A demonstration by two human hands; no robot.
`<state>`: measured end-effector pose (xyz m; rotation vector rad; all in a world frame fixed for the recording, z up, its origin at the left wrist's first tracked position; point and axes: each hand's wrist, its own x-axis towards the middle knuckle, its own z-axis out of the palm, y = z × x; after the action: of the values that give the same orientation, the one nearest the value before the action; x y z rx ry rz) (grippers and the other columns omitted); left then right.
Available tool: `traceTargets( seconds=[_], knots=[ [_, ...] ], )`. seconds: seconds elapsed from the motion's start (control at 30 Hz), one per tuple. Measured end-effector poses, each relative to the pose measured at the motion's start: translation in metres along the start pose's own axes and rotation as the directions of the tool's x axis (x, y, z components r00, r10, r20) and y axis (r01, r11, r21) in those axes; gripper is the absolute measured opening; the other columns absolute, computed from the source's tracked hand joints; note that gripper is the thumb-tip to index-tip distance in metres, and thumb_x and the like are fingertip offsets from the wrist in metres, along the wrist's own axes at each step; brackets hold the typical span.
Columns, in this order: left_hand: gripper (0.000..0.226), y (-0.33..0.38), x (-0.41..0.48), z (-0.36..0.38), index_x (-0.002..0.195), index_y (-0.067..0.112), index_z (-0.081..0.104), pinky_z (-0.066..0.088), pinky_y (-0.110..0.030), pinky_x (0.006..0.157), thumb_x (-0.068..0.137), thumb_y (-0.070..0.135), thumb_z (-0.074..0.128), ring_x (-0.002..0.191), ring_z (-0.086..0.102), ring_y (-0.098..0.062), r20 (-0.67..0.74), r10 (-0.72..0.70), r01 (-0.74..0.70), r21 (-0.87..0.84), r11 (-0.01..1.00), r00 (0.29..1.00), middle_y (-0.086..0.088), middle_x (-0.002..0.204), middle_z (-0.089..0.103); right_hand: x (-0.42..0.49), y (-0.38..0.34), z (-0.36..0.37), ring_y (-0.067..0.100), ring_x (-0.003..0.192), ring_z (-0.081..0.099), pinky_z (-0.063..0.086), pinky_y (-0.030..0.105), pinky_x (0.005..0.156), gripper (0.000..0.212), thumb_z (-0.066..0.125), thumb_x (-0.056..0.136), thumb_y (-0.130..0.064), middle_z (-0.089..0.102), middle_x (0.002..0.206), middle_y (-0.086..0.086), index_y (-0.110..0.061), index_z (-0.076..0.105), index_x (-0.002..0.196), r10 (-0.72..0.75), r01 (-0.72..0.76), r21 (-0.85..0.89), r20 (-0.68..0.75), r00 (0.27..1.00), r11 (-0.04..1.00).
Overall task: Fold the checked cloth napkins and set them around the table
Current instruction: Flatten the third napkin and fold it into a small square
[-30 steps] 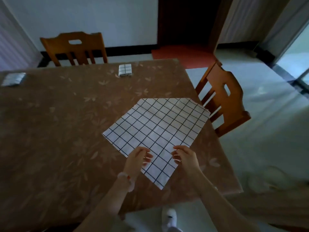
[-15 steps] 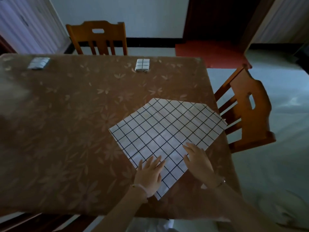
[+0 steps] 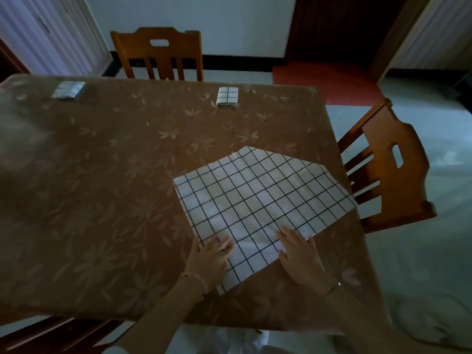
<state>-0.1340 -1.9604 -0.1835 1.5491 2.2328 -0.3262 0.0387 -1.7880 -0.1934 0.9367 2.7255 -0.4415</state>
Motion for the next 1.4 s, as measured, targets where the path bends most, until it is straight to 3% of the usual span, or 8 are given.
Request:
traceTargets(
  seconds=[0.2, 0.37, 0.5, 0.6, 0.8, 1.0, 1.13, 1.4],
  knots=[
    [0.049, -0.05, -0.012, 0.002, 0.146, 0.035, 0.012, 0.002, -0.059, 0.11, 0.099, 0.033, 0.023, 0.143, 0.001, -0.019, -0.049, -0.102, 0.102, 0.004, 0.995, 0.994, 0.01, 0.156, 0.003, -0.002, -0.037, 0.013, 0.015, 0.144, 0.008, 0.005, 0.046, 0.115, 0.051, 0.028, 0.099, -0.03, 0.012, 0.156, -0.003, -0.025, 0.015, 0.148, -0.087, 0.086, 0.03, 0.03, 0.996, 0.996],
    [0.047, -0.084, -0.03, 0.006, 0.146, 0.036, 0.016, 0.011, -0.054, 0.112, 0.1, 0.03, 0.025, 0.143, 0.002, -0.019, -0.014, -0.118, 0.117, -0.049, 0.992, 0.993, 0.013, 0.156, 0.001, -0.01, -0.069, 0.024, 0.021, 0.113, 0.059, 0.045, 0.042, 0.095, 0.048, 0.033, 0.084, -0.034, 0.061, 0.125, 0.002, -0.021, 0.062, 0.119, -0.166, 0.167, 0.034, -0.007, 0.986, 0.985],
    [0.041, -0.107, -0.045, 0.017, 0.137, 0.032, 0.041, 0.022, -0.053, 0.109, 0.097, 0.025, 0.039, 0.14, 0.022, -0.023, -0.127, -0.1, 0.086, -0.108, 0.99, 0.987, 0.007, 0.152, 0.025, -0.012, -0.078, 0.025, 0.016, 0.134, 0.035, 0.026, 0.037, 0.113, 0.066, 0.011, 0.085, -0.043, 0.041, 0.145, -0.001, -0.02, 0.041, 0.139, -0.221, 0.223, 0.114, -0.035, 0.975, 0.968],
    [0.039, -0.102, -0.042, 0.012, 0.131, 0.023, 0.05, 0.029, -0.049, 0.106, 0.095, 0.024, 0.035, 0.136, 0.031, -0.023, -0.218, -0.038, 0.016, -0.104, 0.994, 0.975, 0.001, 0.147, 0.035, -0.004, -0.073, 0.021, 0.011, 0.138, 0.023, 0.018, 0.03, 0.115, 0.047, 0.031, 0.097, -0.029, 0.031, 0.15, -0.004, -0.021, 0.032, 0.143, -0.152, 0.16, 0.122, -0.071, 0.986, 0.98],
    [0.056, -0.074, -0.012, 0.008, 0.148, 0.028, 0.005, 0.006, -0.043, 0.116, 0.098, 0.032, 0.03, 0.143, 0.0, -0.017, -0.088, -0.035, 0.017, -0.194, 0.981, 0.996, 0.006, 0.156, 0.003, 0.001, -0.058, 0.022, 0.014, 0.142, 0.012, 0.013, 0.035, 0.116, 0.053, 0.037, 0.096, -0.024, 0.018, 0.155, 0.0, -0.019, 0.023, 0.147, -0.006, 0.009, 0.037, -0.076, 0.997, 0.999],
    [0.073, -0.087, -0.016, 0.029, 0.146, 0.029, -0.008, -0.006, -0.044, 0.113, 0.079, 0.055, -0.008, 0.139, -0.019, -0.018, -0.003, 0.041, -0.041, -0.081, 0.996, 0.999, 0.007, 0.15, -0.023, -0.019, -0.067, 0.037, 0.018, 0.144, 0.009, 0.011, 0.038, 0.115, 0.054, 0.04, 0.096, -0.024, 0.015, 0.156, 0.003, -0.017, 0.022, 0.147, 0.02, -0.017, 0.042, -0.09, 0.996, 0.999],
    [0.058, -0.1, -0.031, 0.035, 0.14, 0.023, 0.035, 0.041, -0.051, 0.097, 0.095, 0.049, 0.008, 0.131, 0.041, -0.026, -0.019, 0.041, -0.041, 0.006, 0.999, 0.999, -0.001, 0.147, 0.035, -0.033, -0.079, 0.05, 0.02, 0.136, 0.033, 0.035, 0.042, 0.106, 0.056, 0.059, 0.086, -0.024, 0.038, 0.147, 0.004, -0.018, 0.041, 0.139, 0.071, -0.073, -0.015, -0.112, 0.991, 0.997],
    [0.053, -0.102, -0.042, 0.044, 0.13, 0.023, 0.046, 0.049, -0.055, 0.087, 0.085, 0.044, 0.03, 0.123, 0.051, -0.025, -0.109, 0.122, -0.121, 0.022, 0.992, 0.987, -0.001, 0.137, 0.05, -0.039, -0.087, 0.049, 0.016, 0.092, 0.066, 0.054, 0.037, 0.076, 0.028, 0.07, 0.075, -0.012, 0.068, 0.102, -0.001, -0.017, 0.068, 0.103, 0.07, -0.062, 0.036, -0.343, 0.937, 0.997]
  ],
)
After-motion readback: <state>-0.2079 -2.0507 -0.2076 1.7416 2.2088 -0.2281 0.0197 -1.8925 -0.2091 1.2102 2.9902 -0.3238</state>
